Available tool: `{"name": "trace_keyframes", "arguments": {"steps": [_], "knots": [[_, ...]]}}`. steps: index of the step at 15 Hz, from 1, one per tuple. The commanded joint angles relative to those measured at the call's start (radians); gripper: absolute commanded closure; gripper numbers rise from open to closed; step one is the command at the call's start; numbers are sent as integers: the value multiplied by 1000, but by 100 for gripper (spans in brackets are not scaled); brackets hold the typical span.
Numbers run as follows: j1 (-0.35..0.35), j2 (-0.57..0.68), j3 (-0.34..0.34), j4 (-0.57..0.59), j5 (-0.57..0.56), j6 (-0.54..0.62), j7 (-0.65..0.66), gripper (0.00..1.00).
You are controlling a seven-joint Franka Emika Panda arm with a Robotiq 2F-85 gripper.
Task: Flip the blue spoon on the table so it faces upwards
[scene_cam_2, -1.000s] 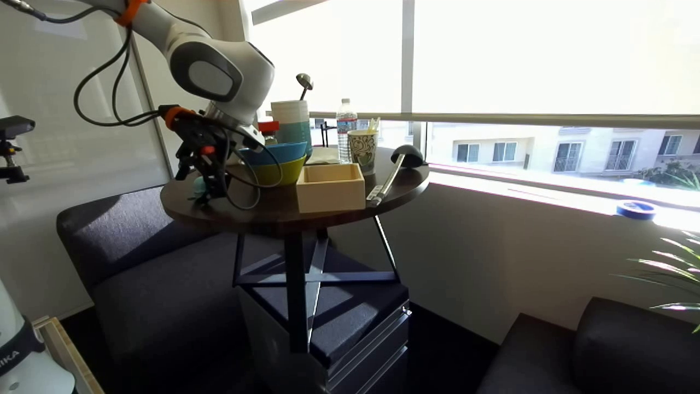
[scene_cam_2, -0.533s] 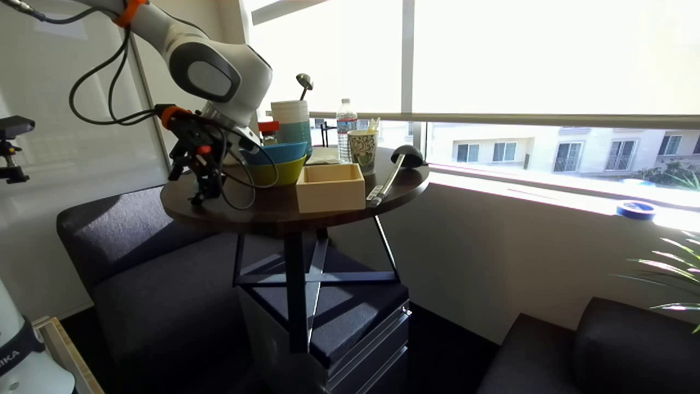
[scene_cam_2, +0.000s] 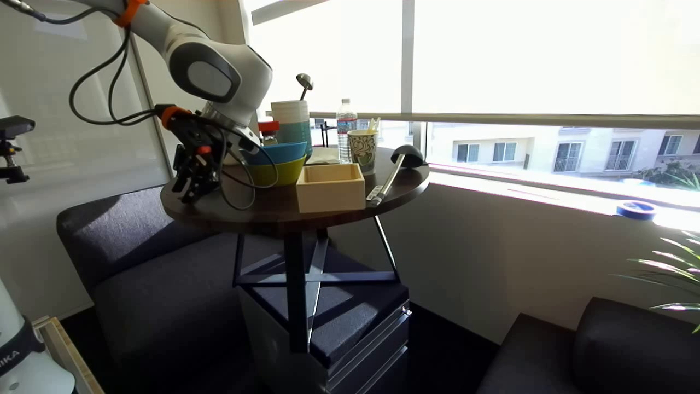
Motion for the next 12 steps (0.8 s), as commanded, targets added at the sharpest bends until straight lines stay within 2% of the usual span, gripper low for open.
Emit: {"name": "trace_keyframes", "arguments": {"steps": [1,2,3,4,6,12], "knots": [[0,-10,6,-16,-9,-1,-1,70],[0,-9,6,-17,-10,-1,-1,74],[0,-7,6,-17,-10,-1,1,87],[0,-5,5,-17,-10,-1,1,87],[-1,-3,5,-17,-9,0,1,100],[2,1,6,-8,0,-12,-2,98]]}}
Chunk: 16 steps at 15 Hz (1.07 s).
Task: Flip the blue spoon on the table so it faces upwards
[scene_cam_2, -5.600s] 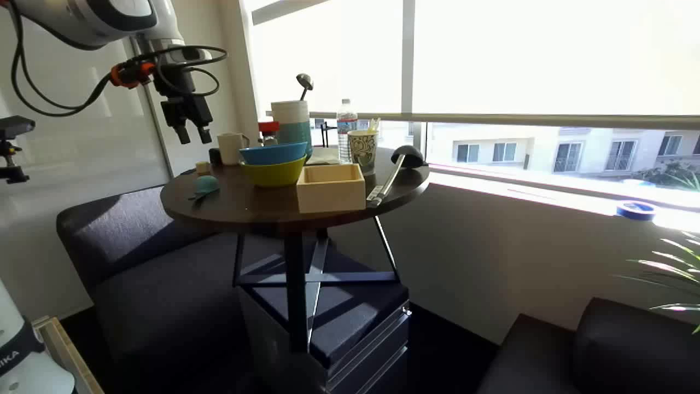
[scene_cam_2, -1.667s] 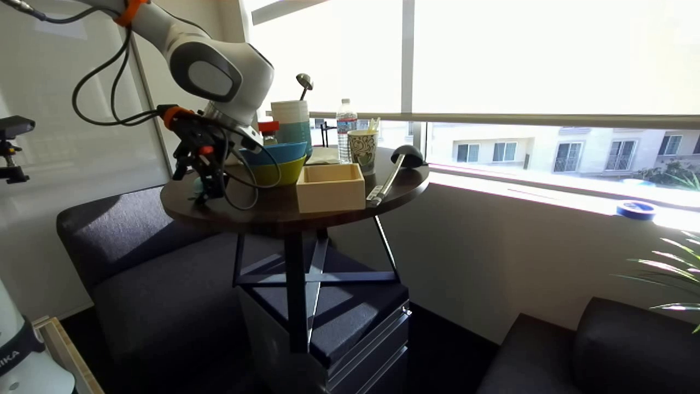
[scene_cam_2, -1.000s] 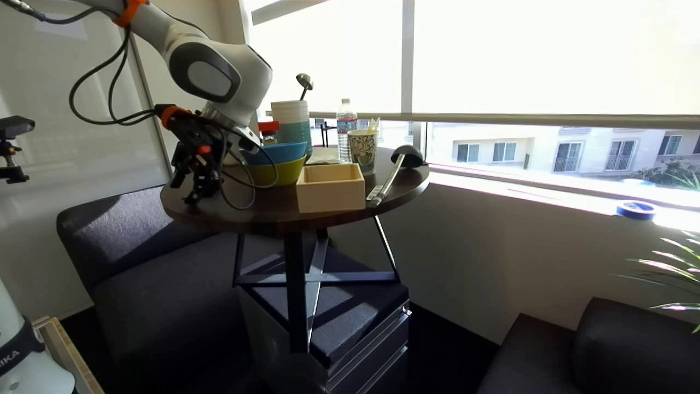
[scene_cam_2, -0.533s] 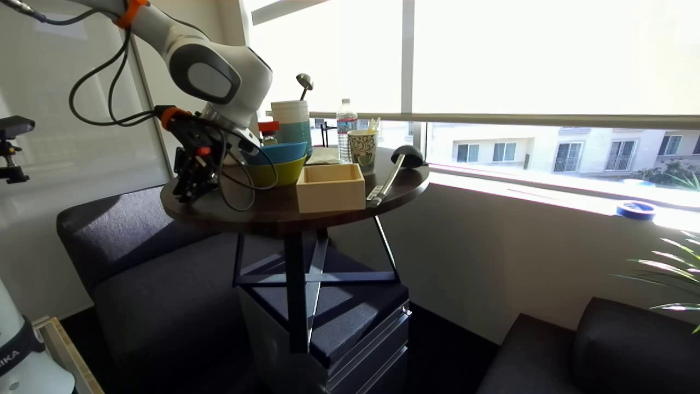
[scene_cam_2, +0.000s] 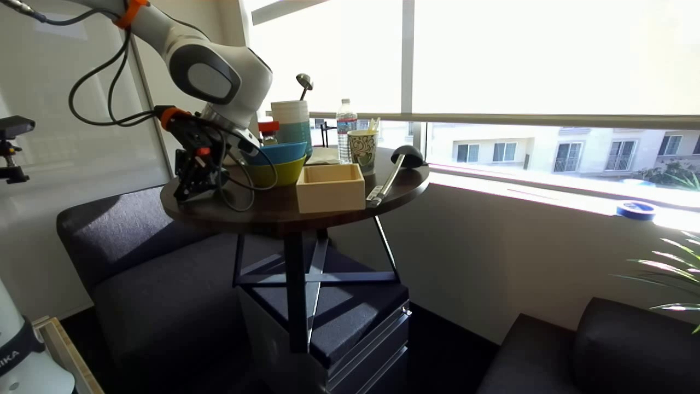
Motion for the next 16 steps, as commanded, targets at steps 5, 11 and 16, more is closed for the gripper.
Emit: {"name": "trace_keyframes", "arguments": {"steps": [5,11,16], "knots": [[22,-74,40,-17,-26,-2,37,98],[74,-183,137,-33,-180,48,131,98],[111,-224,199,-57,-321,175,192,98]]}}
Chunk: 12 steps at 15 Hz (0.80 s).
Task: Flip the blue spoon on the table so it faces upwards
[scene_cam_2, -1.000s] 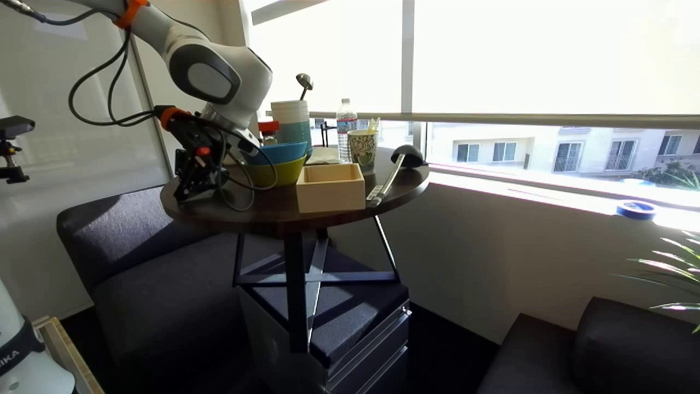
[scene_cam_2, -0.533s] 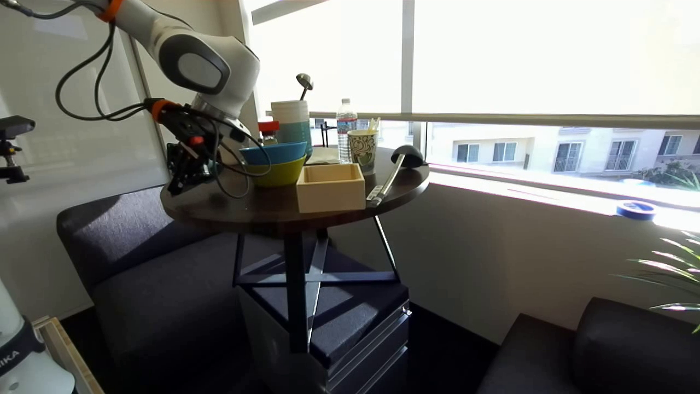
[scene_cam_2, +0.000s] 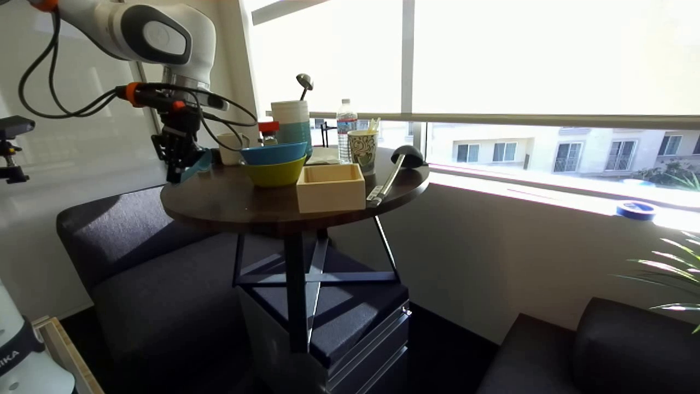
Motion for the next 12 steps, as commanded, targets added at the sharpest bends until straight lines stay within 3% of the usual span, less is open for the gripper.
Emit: {"name": "trace_keyframes", "arguments": {"steps": [1,12], "knots": [[27,-40,40,-47,-116,99,51,98],[46,-45,127,-138,-453,360,196,98]]}}
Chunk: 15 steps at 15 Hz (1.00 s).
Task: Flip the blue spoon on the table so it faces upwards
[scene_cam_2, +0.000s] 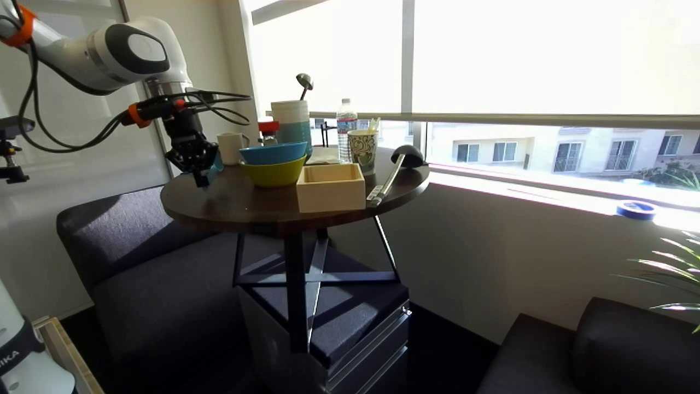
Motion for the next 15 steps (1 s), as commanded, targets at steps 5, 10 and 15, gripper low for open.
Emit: {"name": "trace_keyframes", "arguments": {"steps": [5,10,15], "knots": [[2,-12,53,-74,-192,82,201,98],[5,-9,71,-85,-222,85,274,98],[12,-3,77,-85,-218,73,286,98]]}}
